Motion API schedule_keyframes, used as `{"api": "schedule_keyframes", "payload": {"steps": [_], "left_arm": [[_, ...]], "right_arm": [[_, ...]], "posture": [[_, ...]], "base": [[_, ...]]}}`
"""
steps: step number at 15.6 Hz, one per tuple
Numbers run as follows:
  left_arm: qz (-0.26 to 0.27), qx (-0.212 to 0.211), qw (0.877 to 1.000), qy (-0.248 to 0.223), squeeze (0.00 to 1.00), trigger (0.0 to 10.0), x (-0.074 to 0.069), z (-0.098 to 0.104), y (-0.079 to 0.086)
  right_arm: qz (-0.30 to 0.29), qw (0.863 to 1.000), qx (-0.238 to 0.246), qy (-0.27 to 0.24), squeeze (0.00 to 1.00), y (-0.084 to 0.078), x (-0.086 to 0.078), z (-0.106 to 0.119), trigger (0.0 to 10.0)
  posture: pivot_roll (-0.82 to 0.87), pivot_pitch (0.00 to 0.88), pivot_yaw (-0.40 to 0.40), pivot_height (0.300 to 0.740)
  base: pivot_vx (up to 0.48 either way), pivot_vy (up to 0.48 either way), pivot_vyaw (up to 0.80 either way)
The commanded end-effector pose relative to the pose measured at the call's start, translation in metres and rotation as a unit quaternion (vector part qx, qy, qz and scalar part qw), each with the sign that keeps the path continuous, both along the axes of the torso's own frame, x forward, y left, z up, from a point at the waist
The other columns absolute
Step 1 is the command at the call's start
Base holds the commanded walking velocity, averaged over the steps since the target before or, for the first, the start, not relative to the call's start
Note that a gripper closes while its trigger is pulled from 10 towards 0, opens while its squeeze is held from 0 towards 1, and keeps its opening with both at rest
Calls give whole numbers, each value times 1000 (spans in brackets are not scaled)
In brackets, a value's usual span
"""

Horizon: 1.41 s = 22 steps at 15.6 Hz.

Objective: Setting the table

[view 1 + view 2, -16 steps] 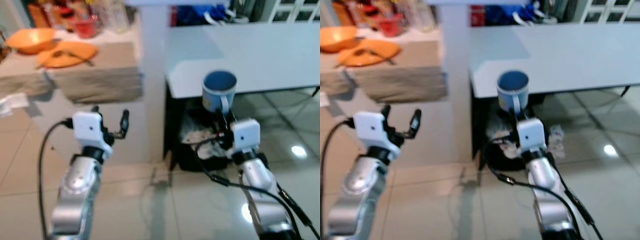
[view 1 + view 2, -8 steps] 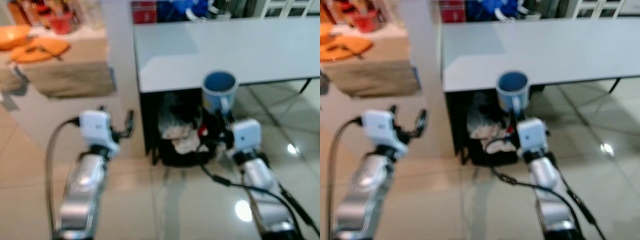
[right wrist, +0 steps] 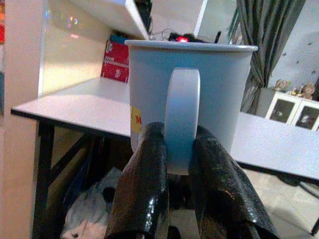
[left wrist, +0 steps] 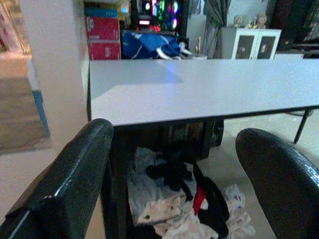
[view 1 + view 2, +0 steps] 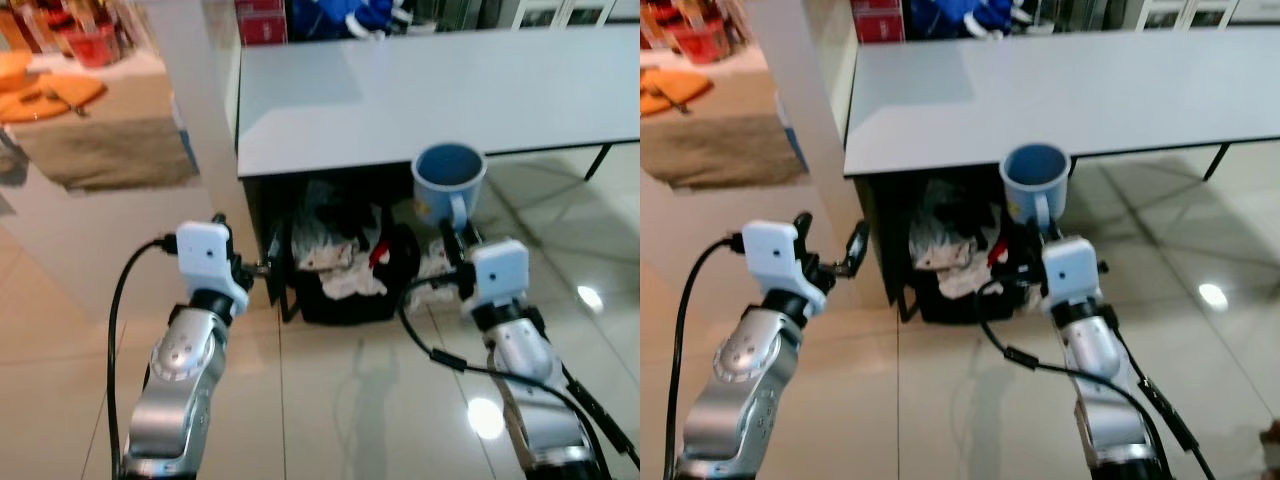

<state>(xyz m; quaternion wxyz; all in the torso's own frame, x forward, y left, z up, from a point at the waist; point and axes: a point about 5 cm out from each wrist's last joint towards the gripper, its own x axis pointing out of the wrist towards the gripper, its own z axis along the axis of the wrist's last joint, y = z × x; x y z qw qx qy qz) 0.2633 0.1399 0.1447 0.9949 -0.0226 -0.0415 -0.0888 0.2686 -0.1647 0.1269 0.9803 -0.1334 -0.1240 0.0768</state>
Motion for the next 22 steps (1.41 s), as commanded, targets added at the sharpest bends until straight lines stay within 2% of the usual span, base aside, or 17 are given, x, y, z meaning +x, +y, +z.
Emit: {"api": "schedule_keyframes", "payload": {"steps": [1,19,22], "left_arm": [[8,2,1000,-10,0,10000,1,5,5],[23,15,1000,-4,0,10000,4,3,7],[25,28,999,-13,0,10000,5,5,6]], "right_arm": [[8,1000,3,-13,0,5,1,5,0],[15,1000,6,-12,0,10,4,4,0],[14,1000,5,-12,0,9,4,4,0]], "posture": [[-86,0,47,740],[-80,0,50,740],[-83,0,52,740]], "base": [[435,0,0],[437,0,0],[0,0,0]]}}
